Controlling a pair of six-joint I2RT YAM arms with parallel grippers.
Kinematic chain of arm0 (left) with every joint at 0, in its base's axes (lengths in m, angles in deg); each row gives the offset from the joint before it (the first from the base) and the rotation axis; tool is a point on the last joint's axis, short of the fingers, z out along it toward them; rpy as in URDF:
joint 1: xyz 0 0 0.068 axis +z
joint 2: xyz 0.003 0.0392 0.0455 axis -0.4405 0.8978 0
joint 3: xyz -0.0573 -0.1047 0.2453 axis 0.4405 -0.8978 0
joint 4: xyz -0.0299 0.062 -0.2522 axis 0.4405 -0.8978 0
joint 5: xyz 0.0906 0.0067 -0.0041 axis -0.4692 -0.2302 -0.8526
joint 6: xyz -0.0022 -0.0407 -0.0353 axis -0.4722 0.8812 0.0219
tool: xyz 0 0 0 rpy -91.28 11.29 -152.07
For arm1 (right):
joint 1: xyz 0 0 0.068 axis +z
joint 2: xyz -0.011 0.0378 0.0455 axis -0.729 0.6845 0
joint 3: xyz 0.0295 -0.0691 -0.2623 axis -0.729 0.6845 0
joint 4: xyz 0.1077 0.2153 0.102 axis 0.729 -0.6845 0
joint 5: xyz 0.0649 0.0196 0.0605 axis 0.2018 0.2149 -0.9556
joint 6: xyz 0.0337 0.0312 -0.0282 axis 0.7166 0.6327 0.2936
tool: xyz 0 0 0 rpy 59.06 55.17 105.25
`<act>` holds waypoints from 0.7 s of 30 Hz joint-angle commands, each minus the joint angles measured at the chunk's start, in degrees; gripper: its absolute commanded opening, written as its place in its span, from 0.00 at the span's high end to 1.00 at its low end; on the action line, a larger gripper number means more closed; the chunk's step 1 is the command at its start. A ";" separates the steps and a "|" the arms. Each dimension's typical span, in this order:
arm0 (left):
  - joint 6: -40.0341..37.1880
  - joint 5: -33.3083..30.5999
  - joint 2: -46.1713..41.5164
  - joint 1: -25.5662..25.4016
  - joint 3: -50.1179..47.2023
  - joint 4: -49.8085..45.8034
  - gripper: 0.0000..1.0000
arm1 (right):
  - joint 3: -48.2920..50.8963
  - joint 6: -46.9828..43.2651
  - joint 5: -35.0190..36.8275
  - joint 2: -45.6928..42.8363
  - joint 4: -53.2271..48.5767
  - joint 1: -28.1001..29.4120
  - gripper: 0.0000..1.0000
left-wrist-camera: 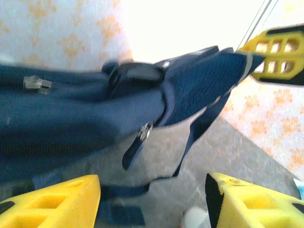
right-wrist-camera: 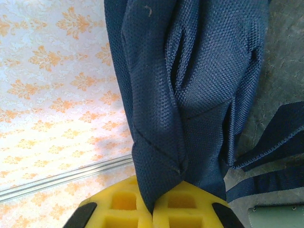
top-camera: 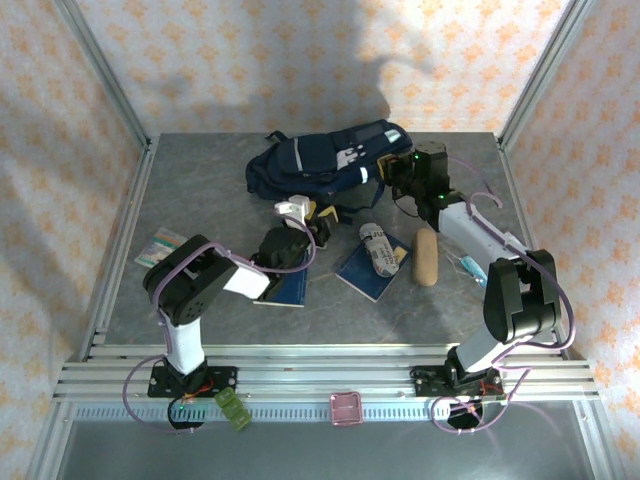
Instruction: Pack the student bag
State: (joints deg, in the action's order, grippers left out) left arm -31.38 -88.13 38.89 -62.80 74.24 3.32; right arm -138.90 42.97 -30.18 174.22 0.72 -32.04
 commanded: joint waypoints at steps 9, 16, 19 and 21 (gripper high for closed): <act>-6.61 -2.84 6.71 0.44 9.31 -2.49 0.49 | -0.64 1.16 -2.07 -2.59 7.00 1.23 1.00; -3.99 -0.64 9.32 3.20 12.11 -3.84 0.86 | -0.21 1.15 -2.32 -2.72 7.13 1.47 1.00; -3.63 0.43 9.31 4.12 12.46 -4.38 1.00 | 0.16 0.94 -1.81 -3.01 7.15 1.50 1.00; -3.36 1.19 8.38 4.49 11.63 -4.64 1.00 | -0.04 0.35 -0.87 -3.11 6.69 1.49 1.00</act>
State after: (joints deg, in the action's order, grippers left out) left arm -35.30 -88.02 47.68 -59.28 85.54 0.02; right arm -138.35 43.17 -30.38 174.22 2.30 -31.08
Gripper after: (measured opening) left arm 0.051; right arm 0.041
